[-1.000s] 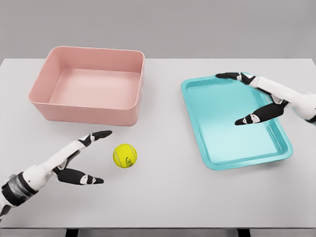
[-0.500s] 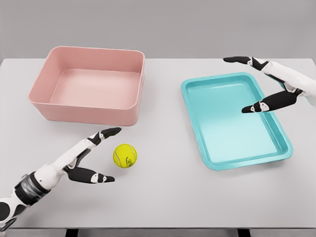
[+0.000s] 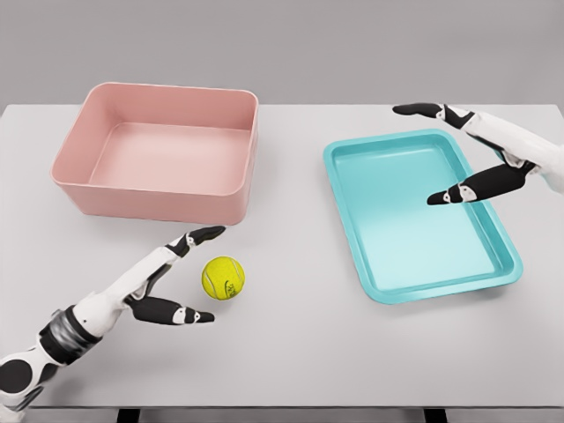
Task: Put the tennis from the blue tray into the pink basket with both arms
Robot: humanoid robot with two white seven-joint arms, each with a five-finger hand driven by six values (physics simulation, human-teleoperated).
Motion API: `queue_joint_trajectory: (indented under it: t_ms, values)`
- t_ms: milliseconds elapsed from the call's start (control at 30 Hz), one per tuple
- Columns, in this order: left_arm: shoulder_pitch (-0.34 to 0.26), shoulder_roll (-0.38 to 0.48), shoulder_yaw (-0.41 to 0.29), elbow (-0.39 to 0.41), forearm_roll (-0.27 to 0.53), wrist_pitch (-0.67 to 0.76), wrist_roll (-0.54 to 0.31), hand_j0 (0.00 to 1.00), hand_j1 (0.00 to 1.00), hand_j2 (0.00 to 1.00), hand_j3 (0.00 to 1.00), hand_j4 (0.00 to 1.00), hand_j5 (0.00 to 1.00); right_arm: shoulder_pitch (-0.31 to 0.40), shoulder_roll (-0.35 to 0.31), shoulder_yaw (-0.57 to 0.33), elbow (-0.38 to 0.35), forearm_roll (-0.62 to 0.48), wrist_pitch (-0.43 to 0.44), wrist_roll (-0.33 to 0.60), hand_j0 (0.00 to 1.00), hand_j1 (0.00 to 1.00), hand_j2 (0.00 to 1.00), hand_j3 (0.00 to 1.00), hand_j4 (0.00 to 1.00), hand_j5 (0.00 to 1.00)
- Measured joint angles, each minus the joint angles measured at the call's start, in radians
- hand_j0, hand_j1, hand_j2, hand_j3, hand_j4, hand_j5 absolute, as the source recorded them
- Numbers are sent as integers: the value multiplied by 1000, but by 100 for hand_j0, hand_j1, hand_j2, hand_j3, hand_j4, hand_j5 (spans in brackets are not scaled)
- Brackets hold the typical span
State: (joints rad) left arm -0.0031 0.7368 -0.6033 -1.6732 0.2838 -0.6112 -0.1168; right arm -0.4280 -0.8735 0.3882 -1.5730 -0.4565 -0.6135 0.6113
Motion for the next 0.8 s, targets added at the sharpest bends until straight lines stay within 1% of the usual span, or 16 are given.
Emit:
queue_joint_trajectory:
  t_ms: [67, 400, 467, 667, 800]
  values:
    - [-12, -14, 1, 12, -12, 2, 0, 100, 100, 100, 100, 100, 100, 0, 2, 0, -1, 0, 0, 0, 100, 100, 100, 100, 100, 100]
    - [-12, -45, -1, 39, -34, 70, 0, 100, 100, 100, 100, 100, 100, 2, 10, 0, -1, 2, 2, 0, 100, 100, 100, 100, 100, 100]
    - [-12, -48, -2, 42, -34, 93, 0, 99, 99, 99, 99, 99, 99, 2, 12, 0, -1, 4, 4, 0, 100, 100, 100, 100, 100, 100]
    - [-11, -59, -3, 44, -26, 127, 0, 99, 99, 99, 99, 99, 99, 11, 13, 0, -8, 8, 4, 0, 100, 100, 100, 100, 100, 100]
    - [-11, -65, -4, 44, -4, 148, 0, 99, 99, 99, 99, 99, 99, 12, 11, 0, -11, 16, 4, 0, 100, 100, 100, 100, 100, 100]
